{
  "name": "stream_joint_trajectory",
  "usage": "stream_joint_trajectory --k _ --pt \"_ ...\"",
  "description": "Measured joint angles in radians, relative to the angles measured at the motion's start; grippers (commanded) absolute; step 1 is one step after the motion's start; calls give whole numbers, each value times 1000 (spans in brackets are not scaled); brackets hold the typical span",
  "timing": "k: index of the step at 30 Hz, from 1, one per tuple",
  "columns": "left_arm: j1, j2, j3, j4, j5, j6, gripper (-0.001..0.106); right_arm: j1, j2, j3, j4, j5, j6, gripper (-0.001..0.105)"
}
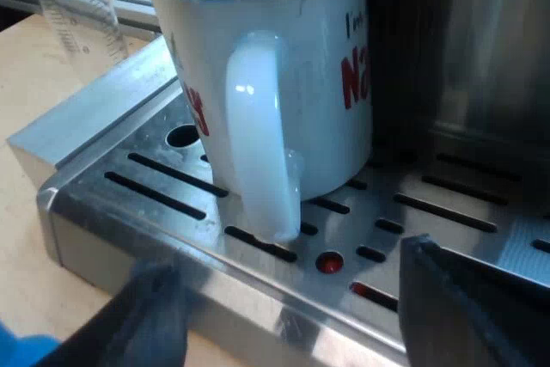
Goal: Remove mug from coffee machine
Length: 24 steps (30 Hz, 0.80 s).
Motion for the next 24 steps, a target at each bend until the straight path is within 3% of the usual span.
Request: stream_joint_trajectory --k 24 --pt "0 0 0 0 4 0 77 0 308 -271 -52 12 6 56"
